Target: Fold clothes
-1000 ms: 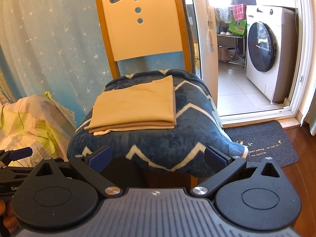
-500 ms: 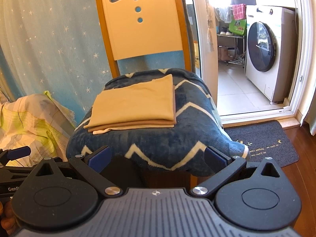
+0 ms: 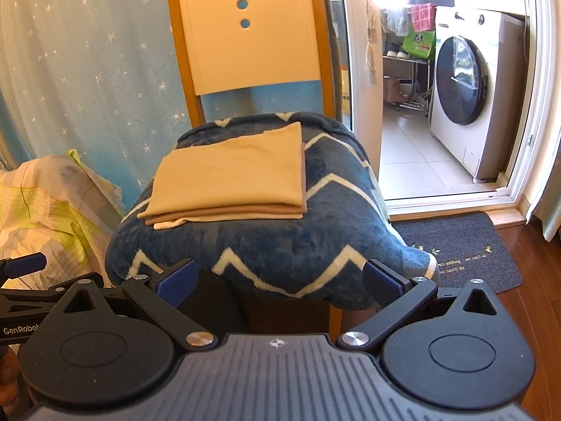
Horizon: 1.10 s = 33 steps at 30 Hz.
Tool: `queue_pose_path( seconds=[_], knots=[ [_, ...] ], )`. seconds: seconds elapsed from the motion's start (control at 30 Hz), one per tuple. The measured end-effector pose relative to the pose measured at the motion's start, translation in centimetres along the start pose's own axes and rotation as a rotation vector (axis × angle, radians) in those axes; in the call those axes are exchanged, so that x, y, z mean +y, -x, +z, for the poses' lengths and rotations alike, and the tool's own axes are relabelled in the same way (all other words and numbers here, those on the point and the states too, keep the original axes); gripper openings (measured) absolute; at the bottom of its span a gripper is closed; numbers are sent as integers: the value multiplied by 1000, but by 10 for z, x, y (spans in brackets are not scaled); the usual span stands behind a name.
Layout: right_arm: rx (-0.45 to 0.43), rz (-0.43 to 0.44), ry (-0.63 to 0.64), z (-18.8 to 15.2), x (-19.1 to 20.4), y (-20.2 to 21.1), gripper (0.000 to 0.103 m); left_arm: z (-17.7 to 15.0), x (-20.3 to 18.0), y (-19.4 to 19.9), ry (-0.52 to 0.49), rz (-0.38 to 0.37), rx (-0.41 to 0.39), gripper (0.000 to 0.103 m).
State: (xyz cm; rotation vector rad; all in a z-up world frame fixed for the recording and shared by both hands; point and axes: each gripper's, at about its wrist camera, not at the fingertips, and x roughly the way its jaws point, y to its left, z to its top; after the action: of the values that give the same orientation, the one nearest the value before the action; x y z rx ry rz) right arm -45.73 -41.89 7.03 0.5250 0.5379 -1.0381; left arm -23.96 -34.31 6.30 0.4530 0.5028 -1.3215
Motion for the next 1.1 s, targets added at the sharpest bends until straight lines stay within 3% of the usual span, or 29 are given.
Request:
queue_pose_path(
  seconds=[0.43,1.1],
  knots=[
    [1,-49,5,0,-2,-5,103,0,-4,-5,-23,8,7,102],
    [6,-48,7,3,-1,-8,103,2,-4,-9,-34,7,5,102]
  ],
)
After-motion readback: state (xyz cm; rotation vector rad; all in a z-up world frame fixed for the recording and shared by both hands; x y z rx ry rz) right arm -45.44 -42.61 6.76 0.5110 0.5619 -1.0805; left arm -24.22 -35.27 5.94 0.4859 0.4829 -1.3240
